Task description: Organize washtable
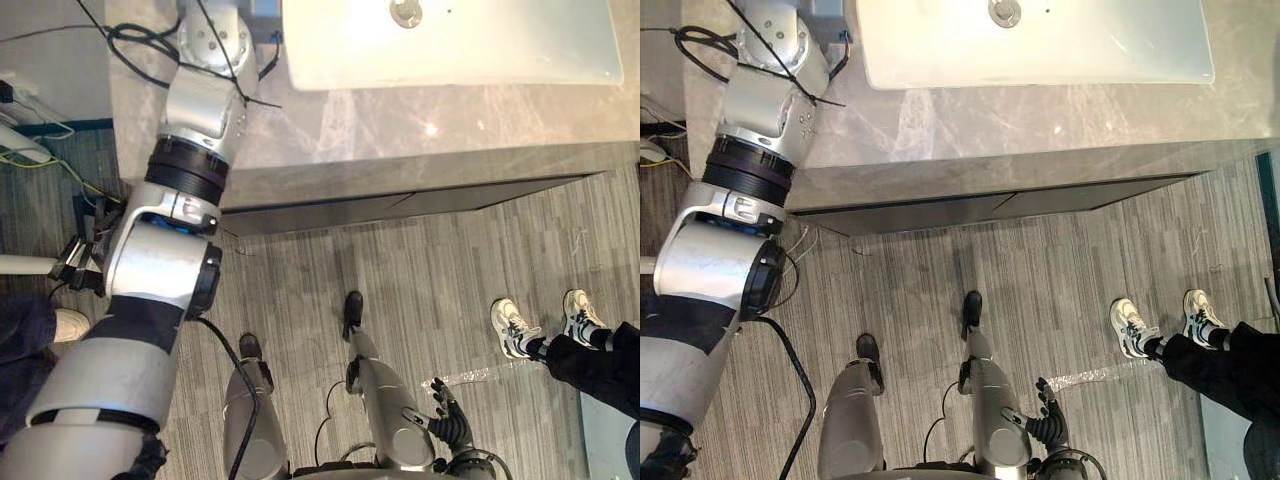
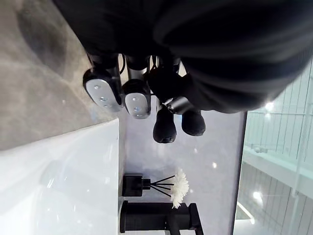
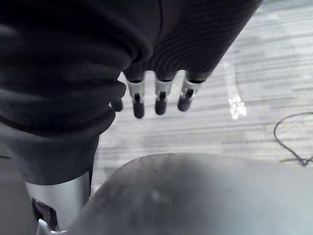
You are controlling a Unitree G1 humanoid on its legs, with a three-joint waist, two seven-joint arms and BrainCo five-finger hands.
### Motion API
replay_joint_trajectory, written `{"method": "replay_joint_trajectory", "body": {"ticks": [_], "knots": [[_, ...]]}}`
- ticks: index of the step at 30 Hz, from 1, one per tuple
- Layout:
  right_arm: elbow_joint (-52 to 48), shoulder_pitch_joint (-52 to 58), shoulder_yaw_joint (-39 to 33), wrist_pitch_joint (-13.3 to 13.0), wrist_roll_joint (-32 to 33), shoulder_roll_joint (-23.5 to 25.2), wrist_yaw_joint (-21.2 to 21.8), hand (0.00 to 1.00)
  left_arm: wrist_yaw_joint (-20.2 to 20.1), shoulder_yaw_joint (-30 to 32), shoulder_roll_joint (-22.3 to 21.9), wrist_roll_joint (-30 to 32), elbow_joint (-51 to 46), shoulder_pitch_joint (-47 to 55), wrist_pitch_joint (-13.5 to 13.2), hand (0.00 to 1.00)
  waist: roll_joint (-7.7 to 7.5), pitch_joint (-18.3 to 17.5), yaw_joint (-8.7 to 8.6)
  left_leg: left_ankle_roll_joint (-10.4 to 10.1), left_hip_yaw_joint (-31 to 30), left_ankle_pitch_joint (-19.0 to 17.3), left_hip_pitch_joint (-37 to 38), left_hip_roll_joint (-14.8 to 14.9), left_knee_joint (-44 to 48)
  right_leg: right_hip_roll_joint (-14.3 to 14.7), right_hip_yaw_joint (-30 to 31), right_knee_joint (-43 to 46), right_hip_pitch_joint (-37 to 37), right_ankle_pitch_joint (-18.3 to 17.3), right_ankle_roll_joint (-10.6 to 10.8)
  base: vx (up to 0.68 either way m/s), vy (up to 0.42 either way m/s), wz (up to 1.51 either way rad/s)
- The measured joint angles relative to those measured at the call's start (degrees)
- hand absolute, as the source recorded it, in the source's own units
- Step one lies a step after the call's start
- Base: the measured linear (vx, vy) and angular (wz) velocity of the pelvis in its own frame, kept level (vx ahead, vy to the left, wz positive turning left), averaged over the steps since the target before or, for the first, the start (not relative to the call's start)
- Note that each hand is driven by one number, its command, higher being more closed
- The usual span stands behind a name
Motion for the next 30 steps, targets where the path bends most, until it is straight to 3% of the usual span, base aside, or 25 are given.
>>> {"method": "replay_joint_trajectory", "body": {"ticks": [2, 3, 11, 14, 16, 17, 24, 27, 28, 29, 30], "knots": [[2.38, -0.17, -0.42, 0.09, -0.01, -0.53, 0.02, 0.00, -0.14, -0.03, -0.51, -0.54, -4.00, 6.45, -0.20, 1.00, 1.28, -2.06, 0.49, 0.03, -0.06, 0.86, 2.28, -0.98, -2.61, -0.26, -0.26, -0.45, 1.47, -0.04, 0.02, 0.01, 0.009, 0.18], [6.14, -1.05, -1.09, 0.14, -0.02, -0.59, 0.01, 0.00, -0.32, -0.02, -0.69, -0.81, -6.55, 13.92, -0.99, 1.00, 2.11, -4.96, 0.60, -0.17, -0.89, 2.84, 5.89, -2.32, -6.66, -0.96, -1.41, -1.40, 4.39, -0.30, 0.16, 0.02, -0.002, 0.44], [17.31, -5.31, -3.68, 1.57, -0.36, -0.51, 0.56, 0.00, -3.36, -2.20, 2.85, 0.30, -8.46, 27.78, -1.08, 1.00, 2.40, -10.27, 0.76, -0.66, -3.83, 7.70, 14.92, -4.58, -16.60, -2.38, -4.83, -1.44, 11.35, -2.11, 0.10, -0.02, -0.001, 0.28], [21.51, -6.51, -4.79, 2.13, -2.40, -0.59, 1.01, 0.00, -6.48, -4.62, 3.53, 0.79, -12.06, 33.73, -1.09, 1.00, 2.99, -13.94, 0.88, -0.79, -4.72, 8.45, 16.57, -5.04, -18.80, -2.85, -6.18, -1.48, 13.18, -3.11, 0.19, -0.01, 0.022, 0.20], [23.08, -7.20, -5.03, 2.48, -2.42, -0.78, 1.53, 0.00, -7.67, -5.93, 3.89, 0.83, -14.39, 35.82, -1.10, 1.00, 3.31, -14.57, 0.89, -0.75, -5.60, 8.80, 17.97, -5.31, -19.74, -3.06, -6.65, -1.50, 14.77, -3.55, 0.33, 0.13, 0.017, 0.43], [26.98, -9.12, -4.77, 4.26, -4.51, -1.72, 2.76, 0.00, -12.78, -7.54, 8.25, -0.95, -22.25, 42.91, -2.43, 1.00, 4.51, -18.49, 0.69, -0.61, -8.32, 9.17, 21.62, -5.73, -21.68, -3.40, -9.74, -1.54, 18.61, -5.01, 1.55, 0.22, 0.018, 0.52], [27.57, -9.39, -4.79, 4.31, -4.51, -1.73, 2.78, 0.00, -12.97, -7.42, 9.99, -1.13, -27.05, 46.39, -2.41, 1.00, 4.50, -18.51, 0.68, -0.59, -8.93, 9.16, 22.70, -5.73, -21.73, -3.41, -10.23, -1.57, 19.84, -5.12, 1.56, 0.03, 0.001, 0.08], [29.04, -9.24, -4.92, 4.29, -4.51, -1.68, 2.72, 0.00, -15.49, -3.33, 12.33, -3.48, -40.12, 57.31, -2.66, 1.00, 4.61, -18.67, 1.02, -0.35, -10.86, 8.98, 24.09, -5.84, -22.09, -3.65, -12.44, -1.55, 23.27, -6.33, 2.40, -0.01, -0.010, 0.36], [30.41, -9.18, -5.80, 4.19, -4.46, -1.51, 2.68, 0.00, -16.16, 3.34, 9.58, -4.57, -46.76, 66.37, -3.90, 1.00, 4.79, -18.78, 1.08, -0.24, -12.51, 8.89, 25.03, -6.05, -21.94, -3.80, -14.34, -1.54, 25.45, -7.07, 2.75, 0.01, -0.016, 0.87], [31.48, -8.54, -7.29, 4.22, -4.47, -1.07, 2.68, 0.00, -16.40, 9.58, 4.69, -4.62, -50.26, 74.87, -4.93, 1.00, 5.04, -19.34, 2.21, -0.17, -14.42, 8.74, 26.07, -6.21, -21.65, -3.86, -16.29, -1.57, 27.83, -7.86, 2.92, 0.05, -0.014, 0.90], [32.04, -7.74, -7.94, 4.28, -4.47, -0.84, 2.67, 0.00, -16.35, 12.02, 2.05, -4.62, -50.76, 78.53, -4.89, 1.00, 5.41, -19.65, 2.97, -0.20, -15.48, 8.64, 26.35, -6.25, -21.53, -3.85, -17.32, -1.58, 28.88, -8.12, 2.99, 0.11, -0.018, 0.97]]}}
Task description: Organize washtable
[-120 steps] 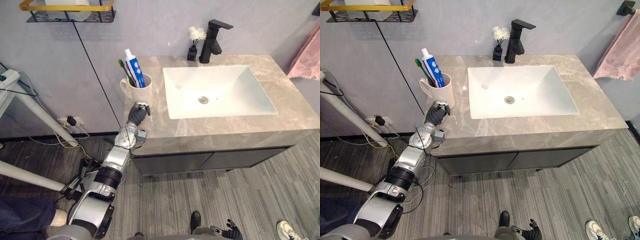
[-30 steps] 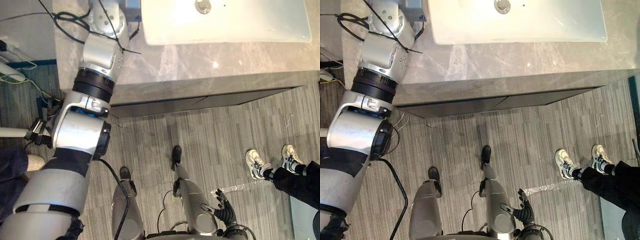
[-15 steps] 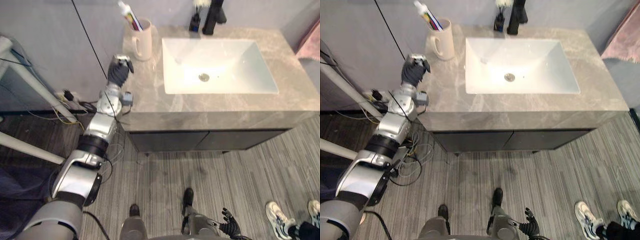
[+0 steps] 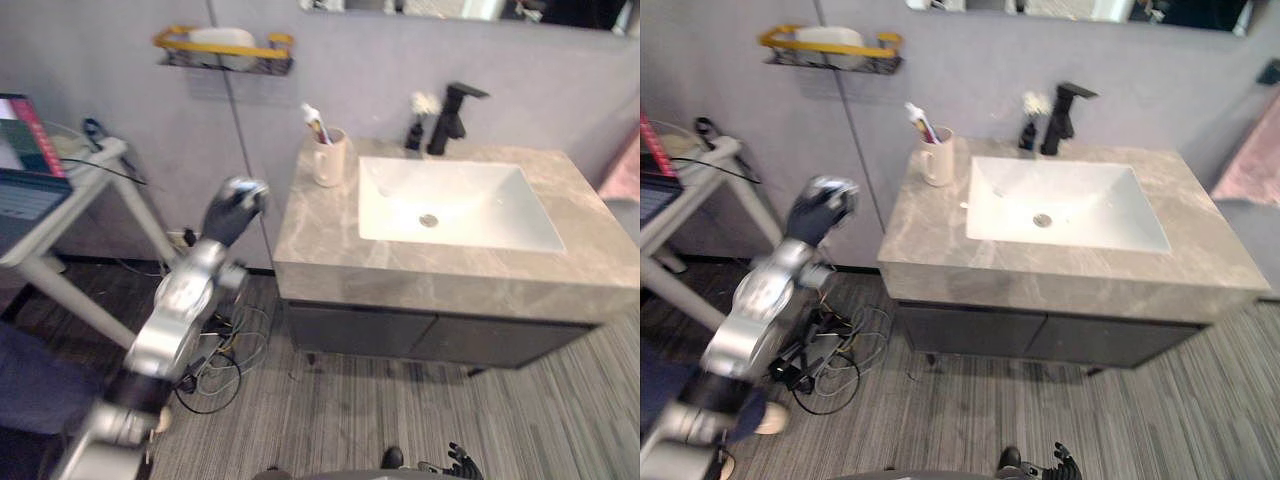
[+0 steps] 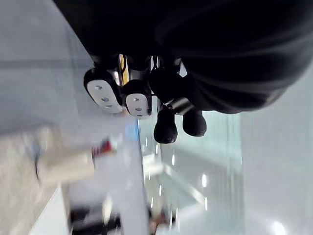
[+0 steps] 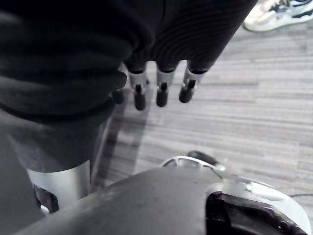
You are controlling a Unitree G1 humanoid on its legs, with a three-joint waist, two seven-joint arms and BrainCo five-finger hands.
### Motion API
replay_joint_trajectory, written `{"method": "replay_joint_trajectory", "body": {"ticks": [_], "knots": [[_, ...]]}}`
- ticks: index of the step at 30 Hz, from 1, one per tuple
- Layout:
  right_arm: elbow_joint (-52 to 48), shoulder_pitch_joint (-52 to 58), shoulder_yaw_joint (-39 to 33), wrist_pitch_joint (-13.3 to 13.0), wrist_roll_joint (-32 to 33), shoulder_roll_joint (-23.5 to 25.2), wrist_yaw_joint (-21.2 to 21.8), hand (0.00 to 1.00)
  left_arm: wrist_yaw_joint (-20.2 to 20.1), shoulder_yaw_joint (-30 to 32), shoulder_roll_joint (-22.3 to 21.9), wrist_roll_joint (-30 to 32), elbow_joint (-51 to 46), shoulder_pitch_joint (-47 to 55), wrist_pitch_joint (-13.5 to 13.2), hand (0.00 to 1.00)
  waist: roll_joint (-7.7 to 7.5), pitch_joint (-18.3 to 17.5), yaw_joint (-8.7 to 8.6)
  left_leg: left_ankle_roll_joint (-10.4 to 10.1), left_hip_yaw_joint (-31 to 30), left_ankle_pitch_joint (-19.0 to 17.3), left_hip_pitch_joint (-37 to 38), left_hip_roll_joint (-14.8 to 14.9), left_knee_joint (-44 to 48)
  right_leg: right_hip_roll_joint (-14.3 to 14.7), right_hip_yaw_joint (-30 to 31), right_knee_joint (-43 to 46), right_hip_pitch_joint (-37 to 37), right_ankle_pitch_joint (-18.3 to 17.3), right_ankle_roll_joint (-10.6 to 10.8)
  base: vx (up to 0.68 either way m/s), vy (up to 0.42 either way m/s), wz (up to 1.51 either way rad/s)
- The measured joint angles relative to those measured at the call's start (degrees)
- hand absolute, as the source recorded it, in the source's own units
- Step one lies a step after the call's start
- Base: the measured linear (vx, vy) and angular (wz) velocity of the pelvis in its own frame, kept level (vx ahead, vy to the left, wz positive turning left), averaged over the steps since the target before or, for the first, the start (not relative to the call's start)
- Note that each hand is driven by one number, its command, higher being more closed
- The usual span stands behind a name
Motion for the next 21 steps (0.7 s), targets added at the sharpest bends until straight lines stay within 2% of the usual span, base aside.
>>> {"method": "replay_joint_trajectory", "body": {"ticks": [1, 3, 4, 6, 8, 15, 21], "knots": [[1.14, 1.05, -0.45, 0.04, -0.03, 0.10, 0.04, 0.00, 0.35, 3.28, -3.46, 0.00, 0.28, 6.16, 0.31, 1.00, -0.06, -0.97, 2.61, -0.05, -1.86, -0.06, 0.79, -0.14, 0.24, -0.01, -1.88, 0.02, 1.83, -0.67, 0.39, 0.09, -0.016, 0.83], [1.99, 1.09, -0.57, 0.14, -0.10, 0.11, 0.25, 0.00, 1.23, 6.22, -6.52, 0.30, 0.55, 16.26, 0.53, 1.00, -0.67, -1.51, 5.51, -0.06, -4.02, -0.42, 0.78, -0.46, 0.37, -0.14, -4.33, 0.03, 3.83, -2.39, 0.80, -0.03, -0.012, 0.73], [2.05, 0.82, -0.58, 0.07, -0.11, 0.13, 0.27, 0.00, 1.18, 6.52, -7.78, 0.34, 0.80, 19.19, 0.58, 1.00, -0.62, -1.68, 6.02, -0.04, -4.25, -0.81, 0.54, -0.52, 0.40, -0.21, -4.34, 0.18, 3.70, -2.72, 1.23, -0.11, 0.012, 0.39], [1.39, 0.32, -0.70, -0.22, -0.21, 0.12, 0.27, 0.00, 1.03, 6.88, -15.41, 2.60, 5.07, 28.18, 2.07, 1.00, -0.54, -2.13, 6.23, 0.05, -3.60, -0.83, -1.55, -0.71, 0.01, -0.83, -2.86, 1.95, 0.81, -3.68, 2.14, -0.10, 0.058, 0.16], [1.21, 0.51, -0.50, -0.17, -0.19, 0.48, 0.25, 0.00, 0.93, 5.70, -19.11, 3.95, 6.96, 30.13, 3.81, 1.00, -0.94, -2.36, 6.33, 0.05, -2.75, -0.82, -3.18, -0.60, -0.06, -1.08, -2.65, 2.56, -1.16, -3.67, 2.13, -0.04, 0.037, 0.07], [-2.37, 2.76, 1.45, 0.02, -0.16, 0.55, 0.16, 0.00, -0.07, 5.49, -22.13, 4.91, 6.85, 27.35, 3.73, 1.00, -0.99, -4.57, 5.60, 0.07, -1.19, -0.50, -3.14, -0.43, 0.10, -1.29, -1.67, 3.17, -1.31, -3.60, 1.97, 0.03, 0.026, -0.09], [-3.62, 3.33, 2.48, 0.21, -0.18, 0.55, 0.13, 0.00, -0.08, 5.59, -24.24, 5.07, 14.14, 26.36, 3.71, 1.00, -1.17, -4.80, 5.55, 0.57, 0.87, 0.16, -2.17, -0.37, -0.10, -1.62, -0.51, 3.58, -1.39, -3.59, 1.71, 0.08, 0.031, -0.10]]}}
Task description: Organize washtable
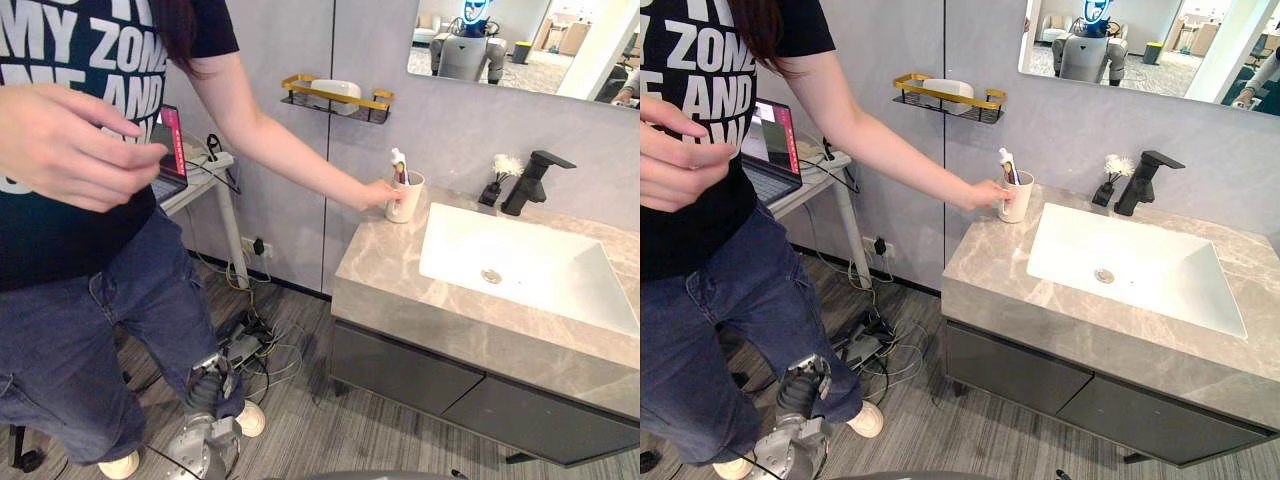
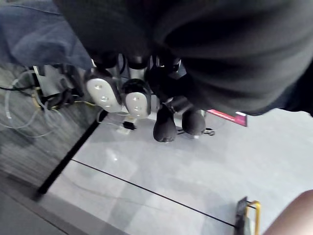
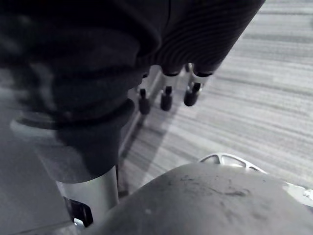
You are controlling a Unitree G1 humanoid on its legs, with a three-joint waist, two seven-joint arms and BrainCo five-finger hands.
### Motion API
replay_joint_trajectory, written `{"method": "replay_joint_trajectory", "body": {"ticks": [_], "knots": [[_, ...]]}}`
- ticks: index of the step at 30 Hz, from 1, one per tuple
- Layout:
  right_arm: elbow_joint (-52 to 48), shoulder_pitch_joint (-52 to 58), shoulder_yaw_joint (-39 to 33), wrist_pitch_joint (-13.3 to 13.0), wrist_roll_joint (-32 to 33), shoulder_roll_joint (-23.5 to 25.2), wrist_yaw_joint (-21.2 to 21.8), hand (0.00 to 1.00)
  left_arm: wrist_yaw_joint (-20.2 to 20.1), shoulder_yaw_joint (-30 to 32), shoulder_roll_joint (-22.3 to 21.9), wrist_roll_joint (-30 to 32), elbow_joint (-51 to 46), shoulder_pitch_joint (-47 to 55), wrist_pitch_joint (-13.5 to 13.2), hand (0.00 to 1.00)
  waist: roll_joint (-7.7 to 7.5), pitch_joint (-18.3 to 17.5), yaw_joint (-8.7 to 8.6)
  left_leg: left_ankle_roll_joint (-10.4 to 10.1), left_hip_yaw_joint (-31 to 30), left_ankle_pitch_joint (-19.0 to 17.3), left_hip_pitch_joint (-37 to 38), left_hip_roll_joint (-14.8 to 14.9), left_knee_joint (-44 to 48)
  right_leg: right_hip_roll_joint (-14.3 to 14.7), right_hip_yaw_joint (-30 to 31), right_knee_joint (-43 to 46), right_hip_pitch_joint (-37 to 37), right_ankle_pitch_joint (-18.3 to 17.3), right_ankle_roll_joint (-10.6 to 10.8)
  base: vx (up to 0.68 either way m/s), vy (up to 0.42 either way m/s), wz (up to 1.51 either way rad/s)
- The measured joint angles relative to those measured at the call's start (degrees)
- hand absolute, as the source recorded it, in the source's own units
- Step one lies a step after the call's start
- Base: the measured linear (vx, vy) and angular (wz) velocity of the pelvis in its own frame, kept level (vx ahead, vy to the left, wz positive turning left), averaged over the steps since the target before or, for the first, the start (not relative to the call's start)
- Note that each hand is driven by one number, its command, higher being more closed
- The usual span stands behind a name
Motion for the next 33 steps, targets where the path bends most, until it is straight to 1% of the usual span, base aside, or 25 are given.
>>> {"method": "replay_joint_trajectory", "body": {"ticks": [3, 8, 12, 17, 25, 29, 31, 32, 33], "knots": [[-0.02, 0.01, 0.11, 0.02, -0.02, 0.00, -0.12, 0.00, 0.00, -1.03, -1.59, 1.15, 6.02, -0.54, 0.22, 1.00, -0.04, -0.02, 0.03, 0.01, 0.30, 0.02, 0.11, 0.01, -0.26, -0.06, -0.07, -0.04, -0.09, -0.06, 0.15, 0.08, 0.021, 0.00], [-0.45, 0.06, 0.26, 0.04, -0.85, -0.01, -0.35, 0.00, -0.19, -2.99, -1.96, 1.95, 9.94, -0.57, 0.69, 1.00, -0.02, -0.02, -0.06, 0.28, 1.45, 0.28, 1.39, -0.01, -1.79, -0.26, 0.55, -0.07, 0.05, -0.14, 0.27, 0.00, 0.019, -0.09], [-1.55, 0.10, 0.60, 0.04, -1.67, -0.05, -0.38, 0.00, -0.22, -4.63, -1.78, 1.96, 10.23, -0.46, 0.80, 1.00, 0.01, -0.01, -0.06, 0.30, 1.60, 0.29, 1.41, -0.01, -1.97, -0.26, 0.67, -0.12, -0.07, -0.29, 0.04, -0.01, 0.003, -0.01], [-1.55, -0.08, 0.78, 0.04, -1.66, -0.14, -0.36, 0.00, -0.13, -4.93, -1.80, 1.96, 12.70, -0.51, 0.88, 1.00, -0.01, -0.04, -0.09, 0.29, 2.45, 0.48, 0.94, -0.02, -2.61, -0.24, 1.75, -0.20, -1.38, -0.13, -0.08, 0.00, 0.013, -0.09], [-1.04, -0.28, 2.47, 0.13, -1.68, -0.77, -0.37, 0.00, -0.10, -5.86, -1.09, 1.95, 14.19, -0.95, 0.95, 1.00, -0.10, -0.14, -0.16, 0.35, 2.52, 0.88, 1.08, -0.33, -3.33, -0.31, 1.86, -1.12, -1.50, 0.50, 0.60, 0.03, 0.008, -0.01], [-0.96, -0.53, 2.53, 0.15, -1.69, -0.77, -0.37, 0.00, -0.08, -6.30, -0.83, 1.96, 14.85, -0.97, 0.98, 1.00, -0.12, -0.11, -0.56, 0.36, 2.53, 0.88, 1.57, -0.35, -3.42, -0.32, 1.89, -1.15, -1.44, 0.50, 0.60, 0.00, 0.000, 0.00], [-0.66, -0.76, 2.58, 0.15, -1.73, -0.78, -0.38, 0.00, 0.01, -6.37, -0.72, 1.96, 14.90, -0.96, 0.98, 1.00, -0.13, -0.07, -1.07, 0.36, 2.64, 0.88, 1.80, -0.32, -3.48, -0.32, 1.94, -1.18, -0.98, 0.50, 0.60, -0.04, 0.003, -0.03], [0.10, -1.45, 2.94, 0.15, -1.82, -0.84, -0.41, 0.00, 0.09, -7.46, -0.17, 1.98, 14.06, -1.14, 1.00, 1.00, -0.26, -0.01, -1.64, 0.37, 2.98, 0.86, 1.88, -0.27, -3.90, -0.19, 2.12, -1.95, -0.91, 0.64, 0.36, -0.10, 0.003, -0.06], [0.12, -1.44, 2.94, 0.15, -1.82, -0.85, -0.41, 0.00, 0.10, -8.21, 0.26, 1.98, 12.46, -1.16, 0.99, 1.00, -0.27, 0.01, -1.61, 0.37, 3.02, 0.85, 1.75, -0.21, -3.93, -0.10, 2.23, -2.01, -0.91, 0.62, 0.31, -0.08, 0.004, -0.05]]}}
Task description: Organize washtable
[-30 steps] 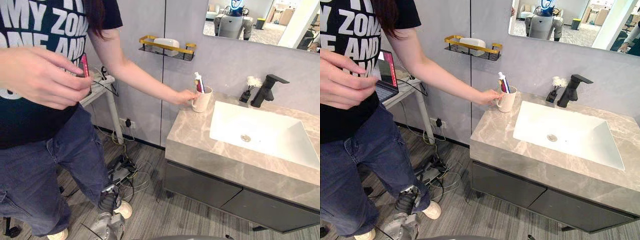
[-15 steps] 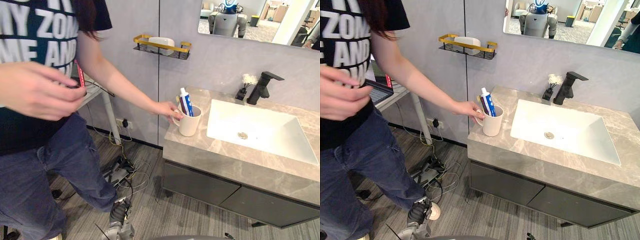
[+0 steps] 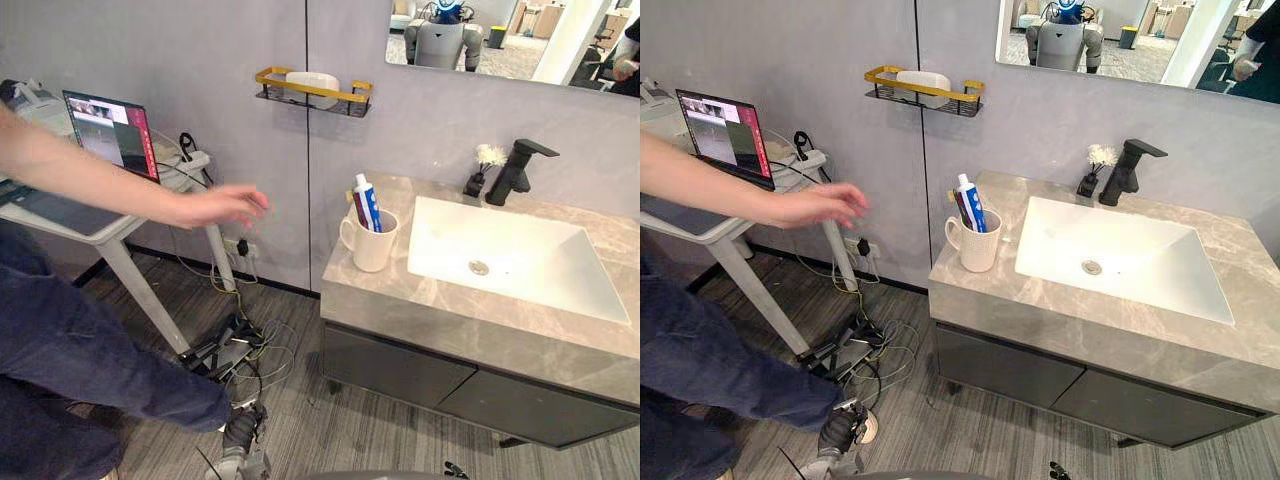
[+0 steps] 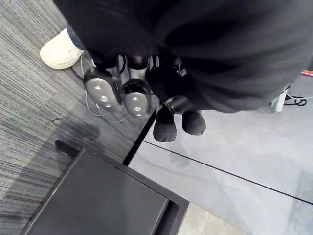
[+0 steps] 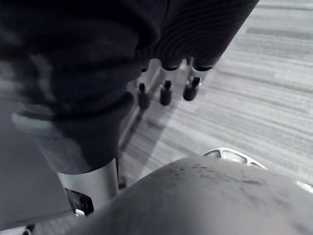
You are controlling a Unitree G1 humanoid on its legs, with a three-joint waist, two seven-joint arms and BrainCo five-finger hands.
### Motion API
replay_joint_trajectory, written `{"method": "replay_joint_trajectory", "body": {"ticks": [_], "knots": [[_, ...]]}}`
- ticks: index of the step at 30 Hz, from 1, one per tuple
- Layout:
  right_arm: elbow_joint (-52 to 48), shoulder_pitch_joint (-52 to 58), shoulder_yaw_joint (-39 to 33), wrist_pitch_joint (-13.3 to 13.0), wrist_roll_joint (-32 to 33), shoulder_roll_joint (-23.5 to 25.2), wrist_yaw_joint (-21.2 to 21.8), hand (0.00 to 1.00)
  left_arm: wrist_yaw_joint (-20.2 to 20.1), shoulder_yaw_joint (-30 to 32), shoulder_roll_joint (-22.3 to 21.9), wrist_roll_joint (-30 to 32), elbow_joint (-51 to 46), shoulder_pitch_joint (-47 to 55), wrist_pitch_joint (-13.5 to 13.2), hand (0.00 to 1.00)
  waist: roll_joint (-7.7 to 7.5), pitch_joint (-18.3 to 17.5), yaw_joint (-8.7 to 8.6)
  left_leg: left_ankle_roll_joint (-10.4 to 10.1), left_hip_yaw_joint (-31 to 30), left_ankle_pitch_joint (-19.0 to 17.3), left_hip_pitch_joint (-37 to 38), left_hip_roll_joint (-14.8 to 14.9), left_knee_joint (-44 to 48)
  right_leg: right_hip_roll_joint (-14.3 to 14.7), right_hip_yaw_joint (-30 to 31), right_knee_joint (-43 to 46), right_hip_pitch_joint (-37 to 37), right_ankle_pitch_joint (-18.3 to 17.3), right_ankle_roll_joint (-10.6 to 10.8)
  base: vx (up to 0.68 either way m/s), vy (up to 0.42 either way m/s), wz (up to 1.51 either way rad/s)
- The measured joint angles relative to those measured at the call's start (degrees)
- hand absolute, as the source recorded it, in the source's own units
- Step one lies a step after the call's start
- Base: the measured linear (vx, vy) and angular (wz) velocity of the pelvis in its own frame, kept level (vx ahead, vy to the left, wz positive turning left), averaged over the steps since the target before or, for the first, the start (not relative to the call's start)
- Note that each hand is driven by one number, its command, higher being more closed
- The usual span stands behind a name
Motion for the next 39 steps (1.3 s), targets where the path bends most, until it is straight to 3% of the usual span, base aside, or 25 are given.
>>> {"method": "replay_joint_trajectory", "body": {"ticks": [4, 6, 9, 11, 14, 17, 25, 28, 32, 36, 39], "knots": [[0.04, 0.00, 0.08, 0.00, 0.01, -0.03, -0.01, 0.00, 0.06, -1.25, 0.05, -0.01, -4.18, -0.69, 0.21, 1.00, 0.01, 0.02, -0.03, -0.02, 0.08, -0.02, 0.01, 0.16, -0.07, 0.18, 0.11, -0.11, -0.02, 0.00, -0.06, 0.00, 0.000, 0.00], [0.61, -0.27, 0.86, -0.14, 0.03, -0.31, -0.03, 0.00, 0.12, -4.29, 1.28, -0.59, -13.40, -0.91, 0.29, 1.00, -0.08, 0.01, -0.07, -0.03, 0.29, -0.03, 0.00, 0.30, -0.04, 0.35, 0.47, -0.10, -0.67, 0.02, -0.11, 0.01, 0.002, -0.08], [2.56, -1.50, 1.79, -0.35, 0.07, -0.98, 0.03, 0.00, 0.29, -6.76, 3.04, -2.09, -23.78, -4.78, -1.38, 1.00, 0.17, -0.01, -0.31, -0.01, 1.38, -0.03, -0.04, 0.31, -0.02, 0.44, 1.69, -0.36, -1.10, 0.44, -0.34, 0.03, 0.012, -0.19], [2.88, -2.43, 1.85, -0.37, -0.18, -1.10, 0.23, 0.00, 1.42, -6.56, 4.36, -2.40, -25.75, -10.86, -2.55, 1.00, 0.37, -0.01, -1.55, 0.02, 1.70, -0.08, -0.05, 0.19, -0.05, 0.60, 2.21, -1.48, -1.03, 1.20, -0.32, 0.03, 0.010, -0.15], [2.85, -2.88, 1.84, -0.40, -0.31, -1.69, 0.41, 0.00, 2.48, -6.12, 6.24, -2.39, -25.76, -16.41, -2.79, 1.00, 0.25, -0.23, -2.32, 0.00, 2.80, -0.27, 0.20, 0.32, 0.08, 0.78, 3.44, -1.48, -2.02, 1.69, -0.42, 0.03, 0.008, -0.23], [2.77, -3.73, 1.83, -0.39, -0.36, -2.03, 0.59, 0.00, 3.84, -5.40, 8.42, -2.37, -25.52, -21.12, -2.85, 1.00, 0.52, 0.12, -4.51, 0.05, 3.01, -0.49, 0.23, 0.29, 0.32, 0.78, 3.81, -1.51, -2.11, 1.87, -0.63, 0.01, 0.006, -0.07], [2.40, -3.77, 1.59, -0.22, -0.35, -2.08, 1.79, 0.00, 5.09, -8.51, 10.23, -2.27, -20.40, -30.05, -3.23, 1.00, 0.48, 0.82, -5.12, 0.22, 5.49, -1.77, 0.07, 0.32, 2.35, 0.80, 6.42, -1.76, -3.15, 2.55, -1.28, -0.03, 0.012, -0.18], [2.07, -4.21, 1.38, -0.22, -0.34, -1.87, 1.79, 0.00, 6.27, -9.10, 11.00, 3.88, -18.11, -32.05, -2.91, 1.00, 0.38, 1.10, -6.34, -0.07, 6.49, -1.99, 0.01, 0.36, 2.36, 0.88, 7.91, -1.77, -4.21, 2.69, -1.65, -0.04, 0.003, -0.21], [0.59, -4.16, 1.12, -0.26, -0.34, -1.52, 1.88, 0.00, 7.51, -8.88, 12.64, 9.53, -14.57, -36.43, -2.01, 1.00, -0.06, 2.25, -6.45, -0.39, 8.26, -2.24, -0.11, 0.92, 2.48, 1.56, 9.67, -1.79, -5.54, 3.20, -2.12, -0.02, -0.005, -0.26], [-0.34, -4.12, 0.87, -0.34, -0.33, -1.27, 1.92, 0.00, 7.90, -8.40, 12.87, 11.22, -11.22, -37.69, -0.96, 1.00, -0.12, 2.91, -7.85, -0.28, 8.70, -2.28, -0.29, 1.23, 2.48, 1.94, 10.21, -1.78, -6.09, 3.54, -1.76, 0.01, -0.009, -0.09], [-1.37, -4.05, -0.02, -0.32, -0.30, -0.70, 1.93, 0.00, 8.00, -8.45, 12.90, 10.97, -10.22, -39.35, -0.57, 1.00, -0.63, 4.25, -7.75, -0.18, 8.91, -2.49, -0.35, 1.14, 2.54, 1.87, 10.46, -1.75, -6.27, 3.61, -1.65, 0.02, 0.008, -0.03]]}}
